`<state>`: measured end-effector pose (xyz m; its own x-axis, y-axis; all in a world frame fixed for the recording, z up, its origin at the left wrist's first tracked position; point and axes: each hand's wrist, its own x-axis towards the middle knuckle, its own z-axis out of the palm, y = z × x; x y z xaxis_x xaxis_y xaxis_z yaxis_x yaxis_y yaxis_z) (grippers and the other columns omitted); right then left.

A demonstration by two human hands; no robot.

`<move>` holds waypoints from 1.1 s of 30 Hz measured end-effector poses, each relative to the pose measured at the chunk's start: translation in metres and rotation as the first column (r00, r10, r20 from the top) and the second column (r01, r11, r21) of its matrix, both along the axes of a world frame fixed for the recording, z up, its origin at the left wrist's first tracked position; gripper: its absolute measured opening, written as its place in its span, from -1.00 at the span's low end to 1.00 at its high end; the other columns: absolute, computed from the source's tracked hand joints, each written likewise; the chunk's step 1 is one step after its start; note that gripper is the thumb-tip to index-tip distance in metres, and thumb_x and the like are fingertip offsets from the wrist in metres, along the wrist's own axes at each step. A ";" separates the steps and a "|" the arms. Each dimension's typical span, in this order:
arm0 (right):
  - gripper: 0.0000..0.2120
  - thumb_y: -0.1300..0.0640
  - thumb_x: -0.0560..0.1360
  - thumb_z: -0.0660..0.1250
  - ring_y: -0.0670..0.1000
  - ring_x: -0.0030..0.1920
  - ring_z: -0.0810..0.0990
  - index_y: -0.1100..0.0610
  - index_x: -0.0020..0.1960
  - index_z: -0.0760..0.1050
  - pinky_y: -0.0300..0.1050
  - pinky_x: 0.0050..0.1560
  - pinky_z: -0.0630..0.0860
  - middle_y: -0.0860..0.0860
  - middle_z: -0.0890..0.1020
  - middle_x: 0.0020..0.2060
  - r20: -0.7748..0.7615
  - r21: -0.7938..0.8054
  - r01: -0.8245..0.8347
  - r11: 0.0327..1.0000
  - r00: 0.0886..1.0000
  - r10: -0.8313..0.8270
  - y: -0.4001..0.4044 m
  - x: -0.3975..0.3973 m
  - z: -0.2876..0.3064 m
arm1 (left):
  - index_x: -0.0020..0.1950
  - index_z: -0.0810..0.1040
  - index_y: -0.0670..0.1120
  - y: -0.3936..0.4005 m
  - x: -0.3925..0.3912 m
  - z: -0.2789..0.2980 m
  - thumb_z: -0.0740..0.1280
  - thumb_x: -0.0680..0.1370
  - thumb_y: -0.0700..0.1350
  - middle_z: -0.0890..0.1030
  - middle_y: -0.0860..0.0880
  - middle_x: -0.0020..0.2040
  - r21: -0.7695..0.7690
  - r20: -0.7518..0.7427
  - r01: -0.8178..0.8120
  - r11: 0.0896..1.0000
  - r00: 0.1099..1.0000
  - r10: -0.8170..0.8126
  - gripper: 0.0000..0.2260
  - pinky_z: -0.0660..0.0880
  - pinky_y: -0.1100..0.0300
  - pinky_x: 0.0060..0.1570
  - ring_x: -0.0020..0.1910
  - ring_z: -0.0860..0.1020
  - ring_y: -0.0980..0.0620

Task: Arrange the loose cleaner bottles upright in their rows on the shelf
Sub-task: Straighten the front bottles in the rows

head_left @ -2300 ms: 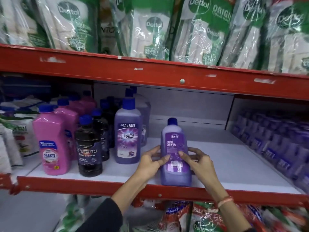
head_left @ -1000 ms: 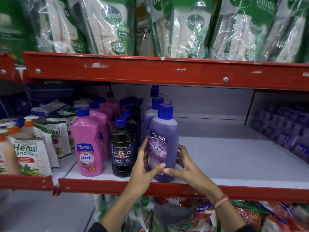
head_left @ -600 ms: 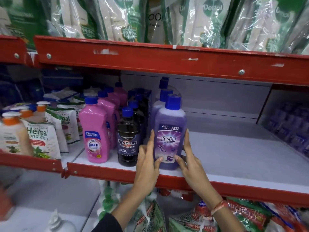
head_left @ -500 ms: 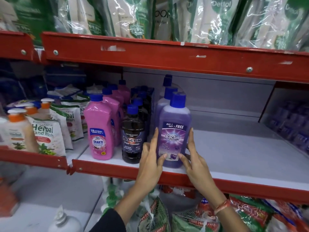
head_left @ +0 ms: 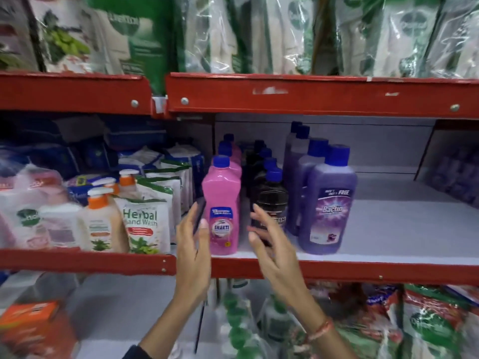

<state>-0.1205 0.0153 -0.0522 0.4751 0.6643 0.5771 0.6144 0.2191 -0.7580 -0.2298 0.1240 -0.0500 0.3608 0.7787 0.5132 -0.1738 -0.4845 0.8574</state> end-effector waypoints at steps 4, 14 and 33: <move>-0.48 -0.13 0.63 0.02 -0.62 0.29 0.09 -0.41 0.46 -0.16 -0.29 0.47 0.11 -0.62 0.04 0.30 -0.064 -0.180 -0.072 0.981 0.996 0.061 0.033 -0.012 -0.001 | 0.46 0.08 0.27 0.019 -0.009 0.011 -0.07 0.45 0.34 0.17 0.25 0.47 -0.134 -0.047 0.307 0.942 0.948 -0.315 -0.43 0.25 0.13 0.43 0.37 0.25 0.35; -0.55 -0.30 0.53 -0.04 -0.08 0.49 0.28 -0.53 0.40 -0.02 0.18 0.50 0.22 -0.26 0.24 0.51 -0.180 -0.188 -0.138 0.972 0.978 0.104 0.038 0.000 -0.005 | 0.27 0.19 0.57 0.035 -0.026 0.011 -0.12 0.21 0.61 0.25 0.08 0.53 -0.168 -0.145 0.414 0.894 0.887 -0.438 -0.36 0.24 -0.22 0.44 0.47 0.27 0.03; -0.58 -0.14 0.58 0.11 -0.04 -0.06 0.64 -0.06 0.37 0.46 0.14 -0.03 0.65 -0.03 0.62 0.07 -0.050 0.203 0.366 0.908 0.930 -0.363 -0.025 0.022 0.006 | 0.28 0.42 0.04 -0.034 -0.001 0.006 0.17 0.51 0.09 0.41 0.01 0.26 0.391 0.082 0.028 0.920 0.994 -0.065 -0.64 0.42 0.35 0.23 0.27 0.45 0.05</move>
<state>-0.0983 -0.0096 -0.0458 0.6683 0.3109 0.6758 0.6734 0.1331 -0.7272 -0.2305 0.0905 -0.0444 0.3286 0.4940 0.8049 -0.2735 -0.7660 0.5818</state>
